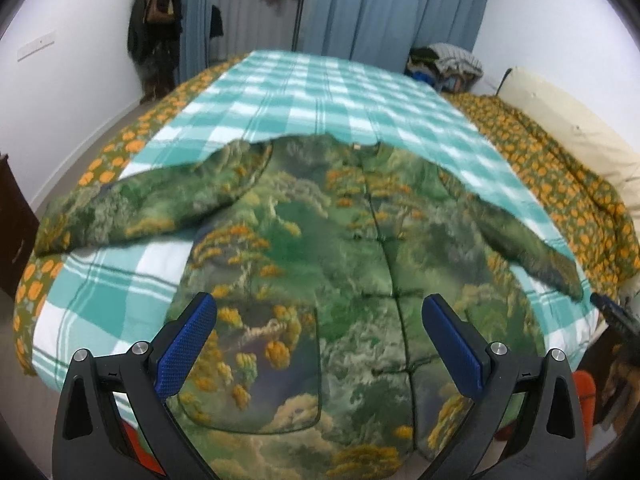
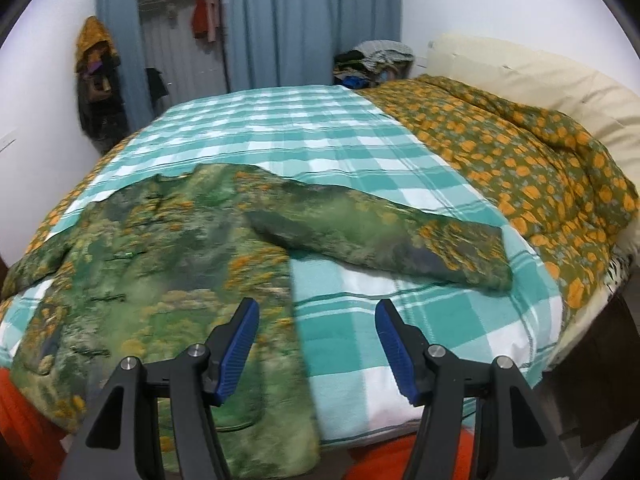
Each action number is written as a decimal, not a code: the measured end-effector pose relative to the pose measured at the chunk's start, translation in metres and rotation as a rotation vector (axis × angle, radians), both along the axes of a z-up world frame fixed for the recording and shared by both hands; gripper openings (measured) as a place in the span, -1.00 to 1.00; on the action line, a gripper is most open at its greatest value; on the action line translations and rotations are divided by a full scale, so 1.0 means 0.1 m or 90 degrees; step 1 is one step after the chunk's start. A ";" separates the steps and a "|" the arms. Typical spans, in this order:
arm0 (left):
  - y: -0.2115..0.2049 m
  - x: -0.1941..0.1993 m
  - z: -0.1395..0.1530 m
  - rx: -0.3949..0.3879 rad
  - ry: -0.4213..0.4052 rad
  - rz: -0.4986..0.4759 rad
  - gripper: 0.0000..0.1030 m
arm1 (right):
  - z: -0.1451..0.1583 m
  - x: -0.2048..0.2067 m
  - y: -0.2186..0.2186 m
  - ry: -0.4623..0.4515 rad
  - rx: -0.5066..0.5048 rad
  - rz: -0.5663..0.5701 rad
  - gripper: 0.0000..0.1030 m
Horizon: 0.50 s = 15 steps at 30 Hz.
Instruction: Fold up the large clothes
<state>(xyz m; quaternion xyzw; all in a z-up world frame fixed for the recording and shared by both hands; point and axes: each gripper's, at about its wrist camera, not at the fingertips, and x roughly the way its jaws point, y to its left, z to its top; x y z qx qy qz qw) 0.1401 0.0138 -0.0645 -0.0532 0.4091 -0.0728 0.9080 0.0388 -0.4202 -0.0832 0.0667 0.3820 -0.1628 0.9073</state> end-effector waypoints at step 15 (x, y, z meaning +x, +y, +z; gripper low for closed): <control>-0.01 -0.02 0.02 0.030 0.020 0.022 0.98 | -1.21 -0.16 -2.14 -0.096 0.401 -0.371 0.20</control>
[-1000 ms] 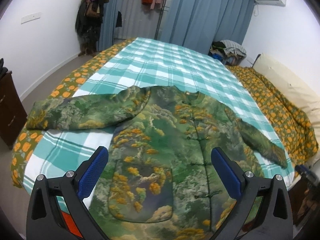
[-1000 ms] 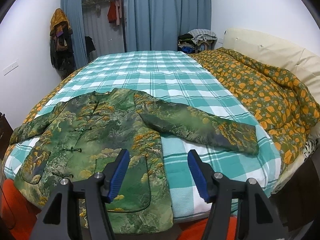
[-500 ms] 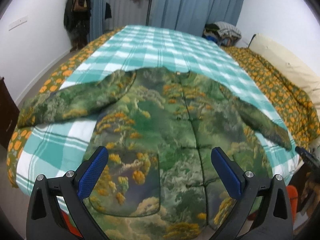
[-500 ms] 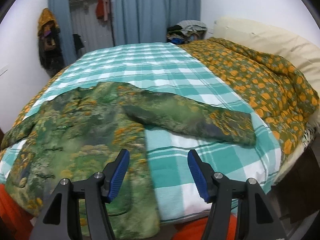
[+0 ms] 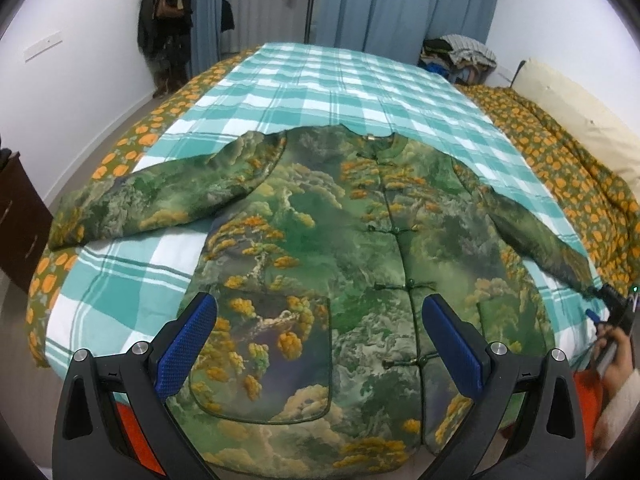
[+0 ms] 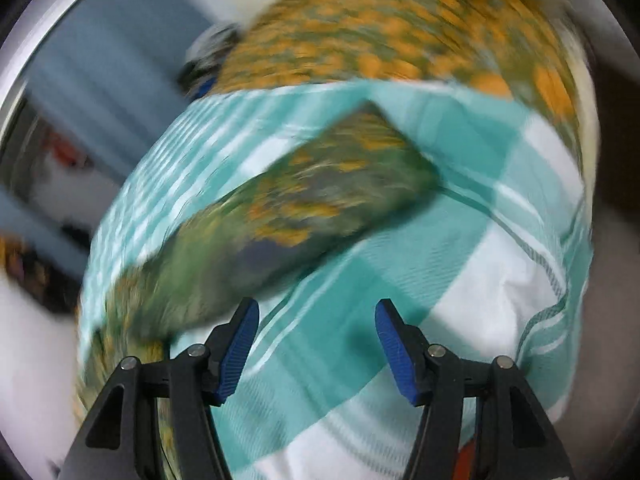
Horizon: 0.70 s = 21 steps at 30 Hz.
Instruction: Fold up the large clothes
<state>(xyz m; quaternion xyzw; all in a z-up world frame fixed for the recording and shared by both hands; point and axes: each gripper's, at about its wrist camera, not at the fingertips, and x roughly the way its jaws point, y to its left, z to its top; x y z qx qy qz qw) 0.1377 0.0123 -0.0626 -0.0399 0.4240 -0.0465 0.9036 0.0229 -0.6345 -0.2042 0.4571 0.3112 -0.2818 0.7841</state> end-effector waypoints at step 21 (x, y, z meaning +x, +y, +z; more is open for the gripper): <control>-0.14 0.06 -0.30 0.005 0.056 -0.010 0.98 | 0.69 0.62 0.15 -0.089 -0.151 0.053 -0.78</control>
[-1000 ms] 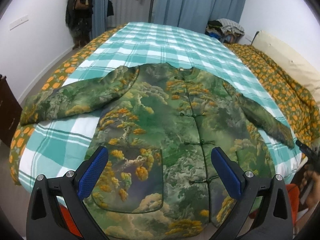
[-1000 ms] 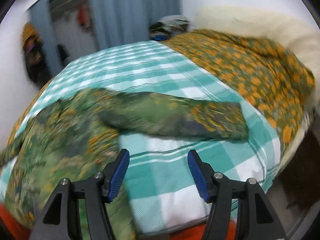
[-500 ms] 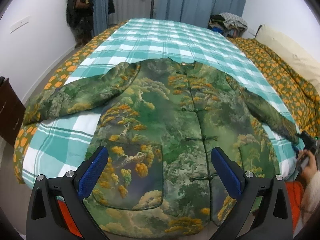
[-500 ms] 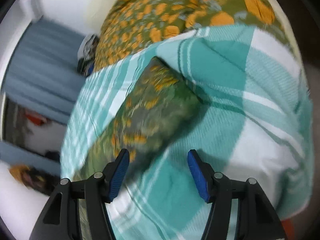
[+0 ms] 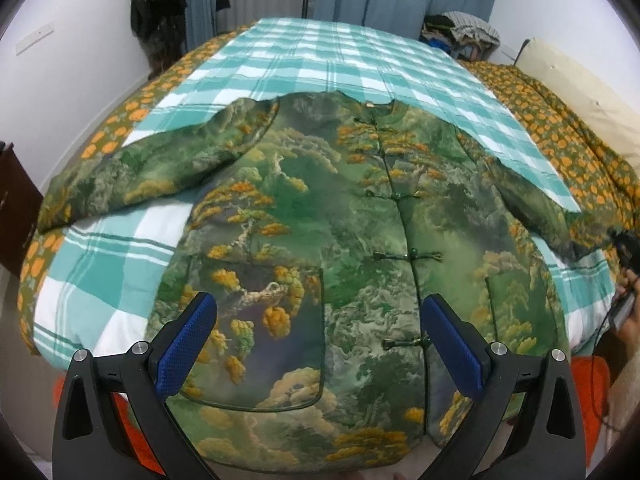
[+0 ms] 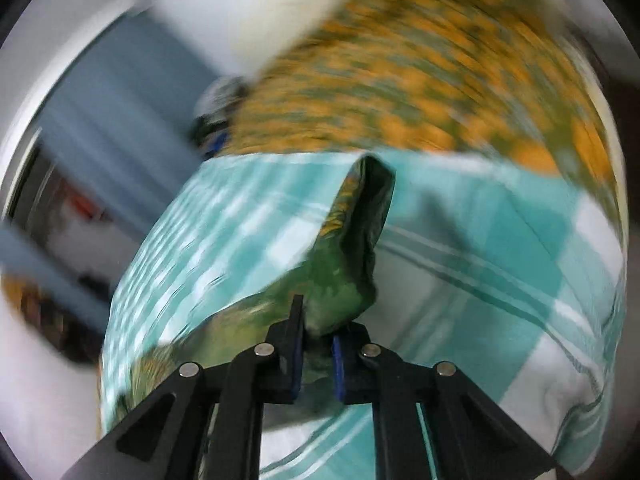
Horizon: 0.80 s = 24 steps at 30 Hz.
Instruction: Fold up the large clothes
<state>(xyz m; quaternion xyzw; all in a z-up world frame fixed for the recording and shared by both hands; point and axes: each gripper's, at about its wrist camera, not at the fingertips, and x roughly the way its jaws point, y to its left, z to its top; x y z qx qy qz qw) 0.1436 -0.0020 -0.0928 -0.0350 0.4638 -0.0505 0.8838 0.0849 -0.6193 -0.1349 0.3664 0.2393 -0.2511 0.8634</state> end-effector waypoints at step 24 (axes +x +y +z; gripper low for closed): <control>-0.12 0.05 -0.21 -0.134 0.036 -0.067 0.98 | -0.07 0.38 3.63 0.108 -0.351 0.553 -0.67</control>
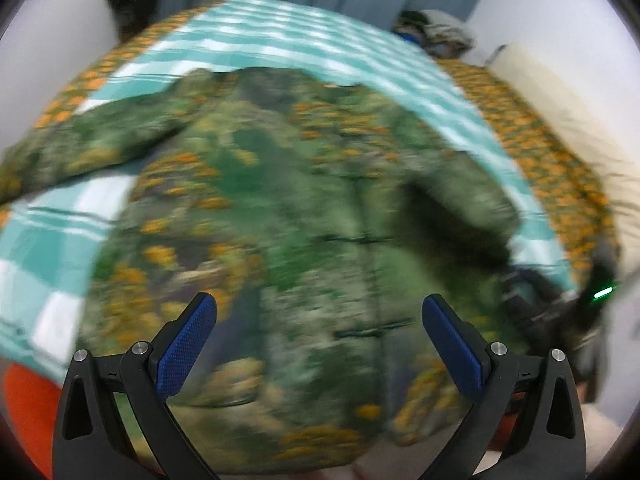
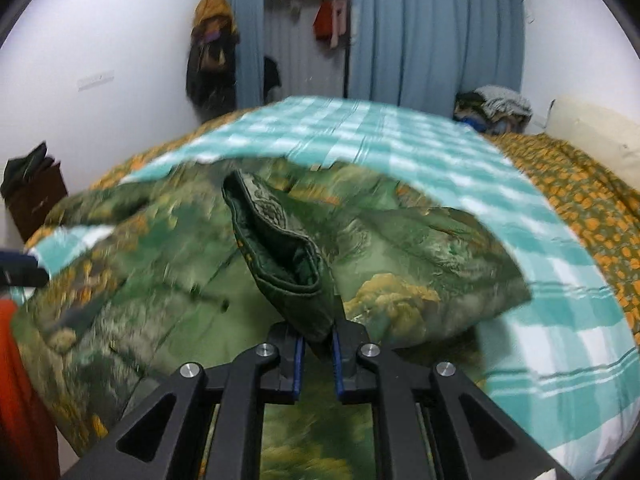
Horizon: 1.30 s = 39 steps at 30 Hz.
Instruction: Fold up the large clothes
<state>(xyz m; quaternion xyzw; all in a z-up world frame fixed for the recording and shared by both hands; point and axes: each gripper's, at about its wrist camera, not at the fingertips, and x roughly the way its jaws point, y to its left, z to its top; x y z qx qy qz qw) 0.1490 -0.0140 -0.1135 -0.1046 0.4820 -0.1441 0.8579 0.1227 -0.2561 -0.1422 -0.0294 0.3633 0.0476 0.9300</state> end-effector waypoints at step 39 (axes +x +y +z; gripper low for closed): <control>-0.73 2.00 -0.40 0.064 0.048 -0.024 -0.78 | 0.27 0.57 -1.22 0.024 0.033 -0.070 0.15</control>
